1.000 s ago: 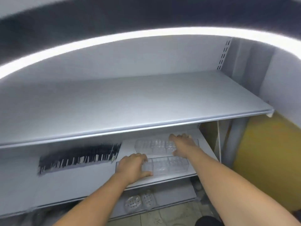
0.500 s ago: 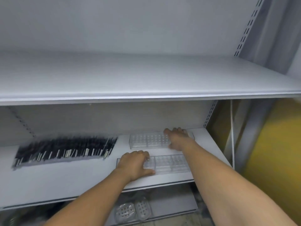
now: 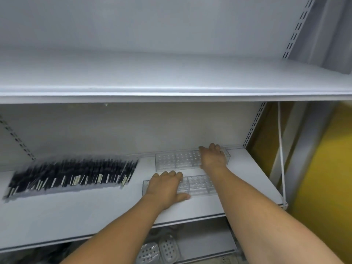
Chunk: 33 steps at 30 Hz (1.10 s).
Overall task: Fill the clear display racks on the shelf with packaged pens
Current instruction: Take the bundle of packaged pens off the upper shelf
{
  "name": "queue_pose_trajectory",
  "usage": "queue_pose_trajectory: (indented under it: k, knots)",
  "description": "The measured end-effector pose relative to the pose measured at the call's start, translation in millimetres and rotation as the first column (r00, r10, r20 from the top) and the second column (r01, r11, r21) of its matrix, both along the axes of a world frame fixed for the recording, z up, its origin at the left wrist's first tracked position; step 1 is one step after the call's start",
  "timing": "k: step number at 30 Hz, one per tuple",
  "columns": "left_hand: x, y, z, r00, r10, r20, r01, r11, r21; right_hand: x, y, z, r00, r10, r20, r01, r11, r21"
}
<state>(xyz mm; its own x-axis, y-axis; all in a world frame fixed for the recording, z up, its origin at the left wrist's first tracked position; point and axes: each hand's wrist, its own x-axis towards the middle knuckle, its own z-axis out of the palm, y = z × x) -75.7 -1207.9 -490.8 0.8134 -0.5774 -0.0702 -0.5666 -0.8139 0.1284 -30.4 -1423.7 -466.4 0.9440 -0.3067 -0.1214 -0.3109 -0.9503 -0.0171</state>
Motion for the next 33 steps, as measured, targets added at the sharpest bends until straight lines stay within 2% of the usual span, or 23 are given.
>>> queue_pose_trajectory:
  k: [7,14,21,25,30,33]
  knots:
    - [7,-5,2,1.0,-0.02,0.013,0.02,1.0,-0.012,6,1,-4,0.999,-0.027,0.028,0.027,1.0,0.007]
    - [1,-7,17,0.999,-0.017,0.038,0.017,1.0,0.008,-10,-4,17,0.999,0.047,0.012,-0.047,0.998,0.041]
    - [-6,3,107,0.984,0.005,0.178,0.003,0.999,-0.042,-56,4,100,0.984,0.122,0.129,-0.127,0.991,0.036]
    - [-22,23,176,0.977,0.051,0.205,-0.04,0.997,-0.062,-97,17,158,0.97,0.146,0.194,-0.158,0.986,0.047]
    - [-68,63,243,0.973,0.154,0.17,-0.144,0.987,-0.069,-149,44,222,0.963,0.209,0.168,-0.216,0.976,0.029]
    - [-99,101,265,0.965,0.211,0.154,-0.211,0.977,-0.019,-176,70,251,0.952,0.267,0.147,-0.275,0.96,0.04]
